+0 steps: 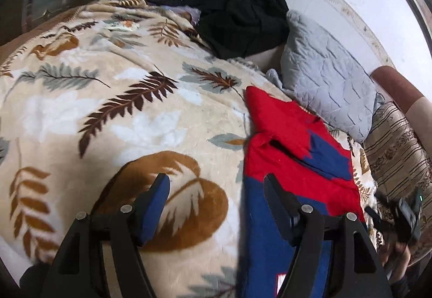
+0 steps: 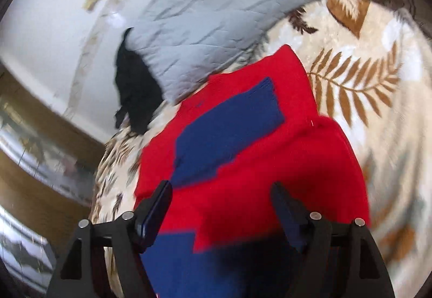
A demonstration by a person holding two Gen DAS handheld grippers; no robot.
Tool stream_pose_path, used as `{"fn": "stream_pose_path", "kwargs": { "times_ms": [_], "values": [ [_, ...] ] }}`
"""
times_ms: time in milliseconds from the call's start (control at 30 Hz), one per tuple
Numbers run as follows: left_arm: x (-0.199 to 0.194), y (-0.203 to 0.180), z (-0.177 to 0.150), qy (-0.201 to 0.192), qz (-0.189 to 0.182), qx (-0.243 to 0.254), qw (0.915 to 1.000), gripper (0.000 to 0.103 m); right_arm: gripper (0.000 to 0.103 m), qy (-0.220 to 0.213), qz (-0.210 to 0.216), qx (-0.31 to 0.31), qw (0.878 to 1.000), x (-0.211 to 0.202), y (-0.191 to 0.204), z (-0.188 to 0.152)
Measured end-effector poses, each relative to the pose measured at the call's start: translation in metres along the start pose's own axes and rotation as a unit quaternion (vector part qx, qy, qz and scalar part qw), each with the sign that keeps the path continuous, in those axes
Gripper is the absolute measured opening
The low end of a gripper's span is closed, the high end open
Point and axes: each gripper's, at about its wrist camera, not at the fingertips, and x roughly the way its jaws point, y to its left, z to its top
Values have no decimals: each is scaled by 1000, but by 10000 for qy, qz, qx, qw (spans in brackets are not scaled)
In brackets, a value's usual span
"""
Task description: Fold small clothes
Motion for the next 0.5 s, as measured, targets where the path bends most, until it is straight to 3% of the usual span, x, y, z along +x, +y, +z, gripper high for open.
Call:
{"fn": "stream_pose_path", "kwargs": {
  "times_ms": [200,367,500],
  "values": [
    [-16,-13,-12,114,-164,136,9997,73,79,70,-56,-347,9994,-43,11,-59],
    [-19,-21,-42,668,-603,290,9955,73,79,131,-129,-123,9998,-70,-5,-83],
    [-16,-28,-63,979,-631,479,9920,73,79,156,-321,34,9994,-86,-23,-91]
  ]
}}
